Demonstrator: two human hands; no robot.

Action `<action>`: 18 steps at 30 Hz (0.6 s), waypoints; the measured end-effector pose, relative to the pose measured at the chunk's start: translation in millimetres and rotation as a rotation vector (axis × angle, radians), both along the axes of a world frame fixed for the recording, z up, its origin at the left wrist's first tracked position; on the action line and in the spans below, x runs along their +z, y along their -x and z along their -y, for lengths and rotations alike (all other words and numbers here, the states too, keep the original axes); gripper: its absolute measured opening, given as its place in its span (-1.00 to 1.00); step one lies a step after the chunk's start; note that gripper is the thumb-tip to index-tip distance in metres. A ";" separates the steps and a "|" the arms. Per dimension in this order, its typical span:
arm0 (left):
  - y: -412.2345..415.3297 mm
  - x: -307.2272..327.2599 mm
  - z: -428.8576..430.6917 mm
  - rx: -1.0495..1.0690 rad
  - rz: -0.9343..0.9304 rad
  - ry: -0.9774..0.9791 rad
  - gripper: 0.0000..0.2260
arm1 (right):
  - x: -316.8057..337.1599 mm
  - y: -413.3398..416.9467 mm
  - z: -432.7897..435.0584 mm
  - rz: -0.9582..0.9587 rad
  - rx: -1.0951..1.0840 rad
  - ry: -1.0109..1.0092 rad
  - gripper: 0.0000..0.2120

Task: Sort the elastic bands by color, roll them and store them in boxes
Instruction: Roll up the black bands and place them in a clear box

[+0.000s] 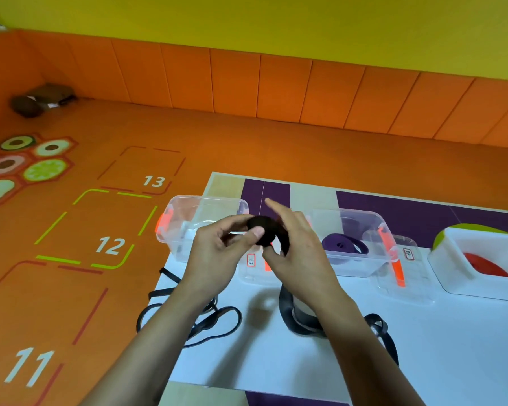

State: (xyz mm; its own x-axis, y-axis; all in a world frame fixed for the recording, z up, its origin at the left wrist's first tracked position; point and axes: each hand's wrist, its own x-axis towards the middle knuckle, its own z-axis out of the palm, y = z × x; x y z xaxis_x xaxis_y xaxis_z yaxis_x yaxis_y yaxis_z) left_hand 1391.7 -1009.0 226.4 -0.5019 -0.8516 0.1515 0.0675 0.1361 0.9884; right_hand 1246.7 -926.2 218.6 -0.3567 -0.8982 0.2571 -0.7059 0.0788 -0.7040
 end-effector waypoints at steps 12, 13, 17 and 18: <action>10.0 -1.9 -26.3 0.060 -0.146 -0.426 -0.71 | -8.4 -25.5 -1.8 0.050 -0.143 0.125 -0.42; 5.9 -2.5 -25.2 0.020 -0.126 -0.430 -0.70 | -7.2 -19.9 -4.0 0.056 -0.096 0.125 -0.41; -20.1 -1.0 -0.7 -0.180 -0.046 -0.377 -0.68 | 8.9 6.2 -17.4 0.075 0.179 0.014 -0.37; -25.6 0.4 5.7 -0.251 -0.022 -0.343 -0.67 | 13.3 9.8 -19.8 0.067 0.233 -0.017 -0.38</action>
